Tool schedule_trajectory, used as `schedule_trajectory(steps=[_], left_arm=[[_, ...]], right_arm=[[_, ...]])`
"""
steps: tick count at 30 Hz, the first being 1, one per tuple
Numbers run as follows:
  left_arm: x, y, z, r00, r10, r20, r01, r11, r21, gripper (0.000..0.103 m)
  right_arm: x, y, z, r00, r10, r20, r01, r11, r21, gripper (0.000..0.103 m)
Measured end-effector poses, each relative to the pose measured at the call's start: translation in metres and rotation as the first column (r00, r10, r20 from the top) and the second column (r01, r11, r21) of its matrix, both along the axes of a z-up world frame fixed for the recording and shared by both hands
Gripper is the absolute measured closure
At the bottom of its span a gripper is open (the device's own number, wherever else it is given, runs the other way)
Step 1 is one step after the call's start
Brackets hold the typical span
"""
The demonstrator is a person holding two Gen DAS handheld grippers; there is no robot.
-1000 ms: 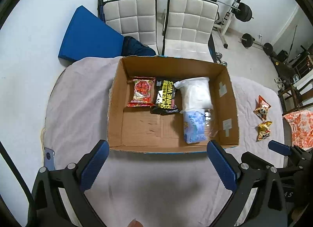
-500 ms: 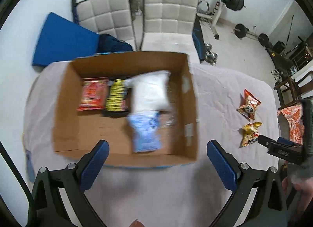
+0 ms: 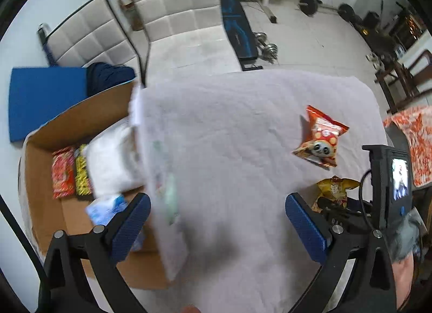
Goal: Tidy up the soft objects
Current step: 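Grasp the orange CUICUIJIAO bag with left tool while right grasps yellow chip bag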
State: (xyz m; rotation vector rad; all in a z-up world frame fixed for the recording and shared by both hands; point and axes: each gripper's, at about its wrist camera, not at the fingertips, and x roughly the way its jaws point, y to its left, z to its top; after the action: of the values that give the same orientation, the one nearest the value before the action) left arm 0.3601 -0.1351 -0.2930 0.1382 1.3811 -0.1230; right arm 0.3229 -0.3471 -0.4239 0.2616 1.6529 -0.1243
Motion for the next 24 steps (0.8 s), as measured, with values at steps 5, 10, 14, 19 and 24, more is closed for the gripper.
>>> schedule_trajectory(steps=[5, 10, 14, 19, 24], left_arm=[[0.021, -0.046, -0.017, 0.997, -0.060, -0.038, 0.060, 0.998, -0.018, 0.001], [0.045, -0.100, -0.044, 0.985, -0.135, -0.108, 0.128, 0.989, -0.077, 0.001], [0.063, -0.137, -0.074, 0.969, -0.189, -0.158, 0.178, 0.981, -0.081, 0.001], [0.082, -0.163, -0.115, 0.947, -0.228, -0.224, 0.215, 0.973, -0.084, 0.004], [0.085, -0.169, -0.139, 0.934, -0.214, -0.287, 0.196, 0.977, -0.088, 0.050]], right_arm=[[-0.009, -0.046, 0.020, 0.998, -0.061, 0.029, 0.060, 0.998, 0.032, 0.057], [-0.013, -0.122, 0.020, 0.985, -0.172, 0.003, 0.172, 0.985, 0.011, 0.057], [-0.014, -0.172, 0.005, 0.962, -0.269, -0.044, 0.270, 0.963, 0.019, 0.057], [-0.015, -0.194, -0.008, 0.946, -0.313, -0.079, 0.319, 0.945, 0.077, 0.056], [-0.008, -0.196, -0.012, 0.948, -0.303, -0.093, 0.310, 0.948, 0.069, 0.053]])
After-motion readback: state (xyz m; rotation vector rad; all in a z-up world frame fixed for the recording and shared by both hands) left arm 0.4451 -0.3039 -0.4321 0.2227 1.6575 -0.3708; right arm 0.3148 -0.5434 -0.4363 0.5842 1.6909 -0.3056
